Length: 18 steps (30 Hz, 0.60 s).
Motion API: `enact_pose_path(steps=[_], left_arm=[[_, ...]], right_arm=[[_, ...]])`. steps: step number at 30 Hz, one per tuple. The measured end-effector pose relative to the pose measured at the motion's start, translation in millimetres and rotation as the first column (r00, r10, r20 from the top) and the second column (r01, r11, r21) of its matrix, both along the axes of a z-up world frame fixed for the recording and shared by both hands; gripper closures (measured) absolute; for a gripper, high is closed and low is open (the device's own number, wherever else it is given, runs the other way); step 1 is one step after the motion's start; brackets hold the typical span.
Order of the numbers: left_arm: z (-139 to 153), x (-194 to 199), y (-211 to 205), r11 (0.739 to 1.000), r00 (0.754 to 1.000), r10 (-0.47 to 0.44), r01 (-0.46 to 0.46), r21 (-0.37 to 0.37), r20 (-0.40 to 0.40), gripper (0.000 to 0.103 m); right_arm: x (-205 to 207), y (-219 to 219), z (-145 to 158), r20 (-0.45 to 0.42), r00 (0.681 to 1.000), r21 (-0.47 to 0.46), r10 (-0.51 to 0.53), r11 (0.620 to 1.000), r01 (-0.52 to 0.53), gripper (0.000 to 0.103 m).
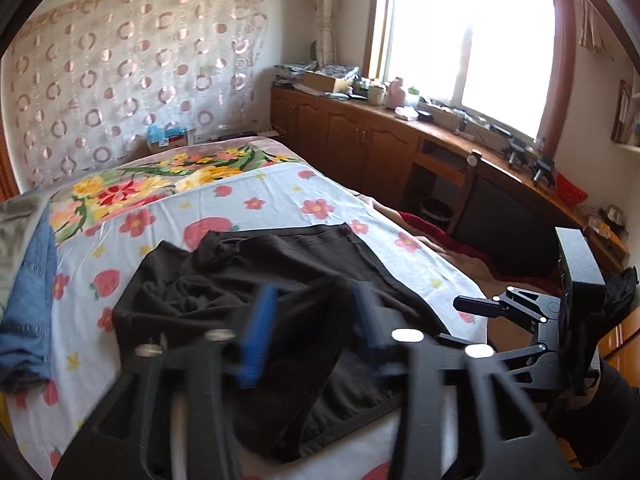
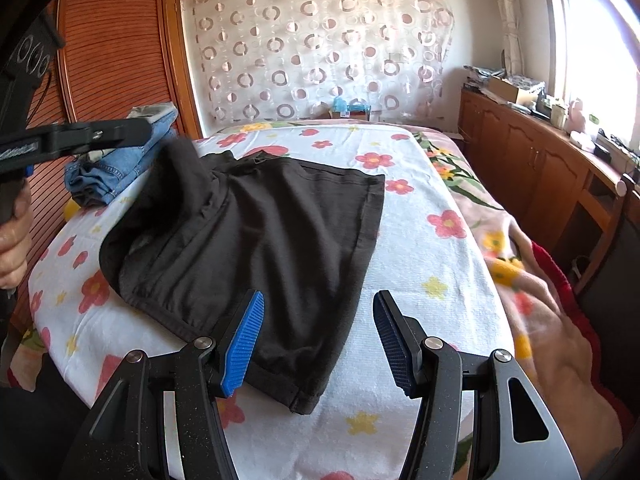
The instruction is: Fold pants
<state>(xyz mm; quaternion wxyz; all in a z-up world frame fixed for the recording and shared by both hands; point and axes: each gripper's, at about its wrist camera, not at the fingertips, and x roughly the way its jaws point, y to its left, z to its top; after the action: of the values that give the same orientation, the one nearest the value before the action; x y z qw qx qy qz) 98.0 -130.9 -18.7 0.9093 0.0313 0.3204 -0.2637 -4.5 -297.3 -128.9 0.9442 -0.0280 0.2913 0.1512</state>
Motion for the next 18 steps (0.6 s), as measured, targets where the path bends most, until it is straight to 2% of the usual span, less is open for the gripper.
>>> enact_pose_path(steps=[5,9,12,18], left_arm=[[-10,-3,26,0.998,0.998,0.058,-0.058,-0.001,-0.006,0.022],[-28,-2,44,0.996,0.995,0.088,-0.088,0.006,-0.046,0.022],[-47,-3,55,0.992,0.989,0.125,-0.123,0.029,-0.078,0.022],[-70,-6,63,0.991,0.985,0.132,-0.128,0.046,-0.115,0.022]], right_arm=[[3,4,1,-0.002,1.0,-0.008,0.01,1.0,-0.01,0.044],[6,5,3,0.0,1.0,-0.006,0.02,1.0,-0.02,0.044],[9,10,5,0.004,0.999,-0.014,0.033,0.999,-0.033,0.053],[22,20,9,0.003,0.997,0.0,0.083,0.997,-0.083,0.064]])
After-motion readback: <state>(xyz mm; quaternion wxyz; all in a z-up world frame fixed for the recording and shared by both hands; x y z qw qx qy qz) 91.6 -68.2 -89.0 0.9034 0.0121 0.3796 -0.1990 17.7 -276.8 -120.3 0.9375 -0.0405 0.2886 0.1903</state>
